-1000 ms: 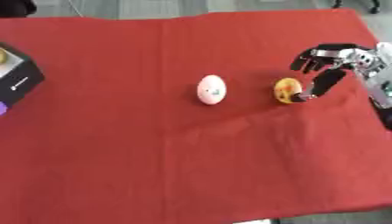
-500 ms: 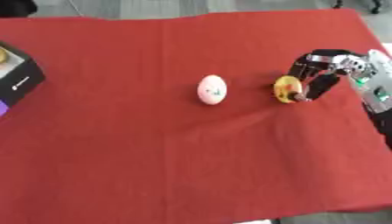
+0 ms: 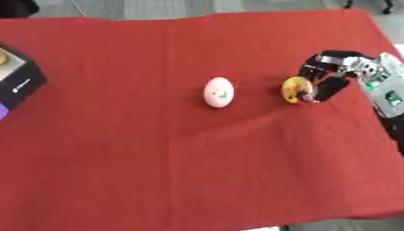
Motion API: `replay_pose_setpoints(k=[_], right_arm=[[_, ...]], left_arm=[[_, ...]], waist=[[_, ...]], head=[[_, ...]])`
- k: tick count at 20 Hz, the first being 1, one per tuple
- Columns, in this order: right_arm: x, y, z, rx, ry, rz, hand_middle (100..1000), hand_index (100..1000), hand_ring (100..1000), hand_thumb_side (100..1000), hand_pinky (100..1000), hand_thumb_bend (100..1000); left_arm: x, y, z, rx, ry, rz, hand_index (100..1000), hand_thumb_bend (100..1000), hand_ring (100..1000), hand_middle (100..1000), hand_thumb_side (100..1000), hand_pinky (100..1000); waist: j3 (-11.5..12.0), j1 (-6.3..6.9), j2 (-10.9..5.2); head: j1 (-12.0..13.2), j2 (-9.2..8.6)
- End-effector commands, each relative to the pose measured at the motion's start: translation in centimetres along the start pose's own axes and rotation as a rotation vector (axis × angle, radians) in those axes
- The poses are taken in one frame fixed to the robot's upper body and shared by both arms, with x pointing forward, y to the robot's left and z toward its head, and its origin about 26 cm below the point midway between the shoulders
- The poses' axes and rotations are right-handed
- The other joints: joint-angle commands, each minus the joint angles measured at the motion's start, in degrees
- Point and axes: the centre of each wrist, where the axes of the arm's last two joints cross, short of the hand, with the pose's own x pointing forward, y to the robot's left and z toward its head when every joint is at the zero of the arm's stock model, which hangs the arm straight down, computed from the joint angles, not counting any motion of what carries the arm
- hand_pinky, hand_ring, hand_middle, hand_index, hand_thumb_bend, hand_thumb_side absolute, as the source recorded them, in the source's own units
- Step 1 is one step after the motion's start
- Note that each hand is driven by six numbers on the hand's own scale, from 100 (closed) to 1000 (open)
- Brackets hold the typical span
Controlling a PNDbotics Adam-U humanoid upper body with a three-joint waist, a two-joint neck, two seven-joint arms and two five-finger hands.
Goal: Pick up the objects with one hand, pass them to the other hand, and then place them into the box on the other side of the table.
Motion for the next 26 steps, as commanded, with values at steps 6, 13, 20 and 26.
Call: replay_pose_setpoints(k=[6, 13, 20, 26], right_arm=[[0.6, -2.1, 1.5, -0.059, -0.015, 0.004, 552, 598, 710, 100, 826, 254], [3.9, -3.9, 3.0, -0.232, -0.204, -0.032, 534, 606, 665, 100, 826, 234], [9.3, -3.3, 4.0, -0.278, -0.400, -0.100, 527, 612, 638, 100, 832, 220], [13.8, -2.0, 5.2, -0.291, -0.559, -0.191, 526, 618, 624, 100, 840, 208]], left_arm=[[0.4, 1.3, 0.0, 0.024, -0.030, -0.018, 727, 774, 751, 707, 505, 863], [0.4, 1.4, 0.0, -0.005, -0.051, -0.001, 742, 809, 756, 725, 455, 858], [1.2, 1.2, 0.0, -0.031, -0.079, 0.005, 747, 842, 755, 727, 431, 858], [2.0, 1.0, -0.1, -0.054, -0.104, -0.002, 752, 843, 757, 732, 424, 861]], waist=[[-0.1, 0.41, -0.64], [-0.4, 0.44, -0.98], [-0.4, 0.61, -0.99], [-0.4, 0.71, -1.05]], head=[[0.2, -0.16], [1.1, -0.28], [1.4, -0.37], [1.6, -0.54]])
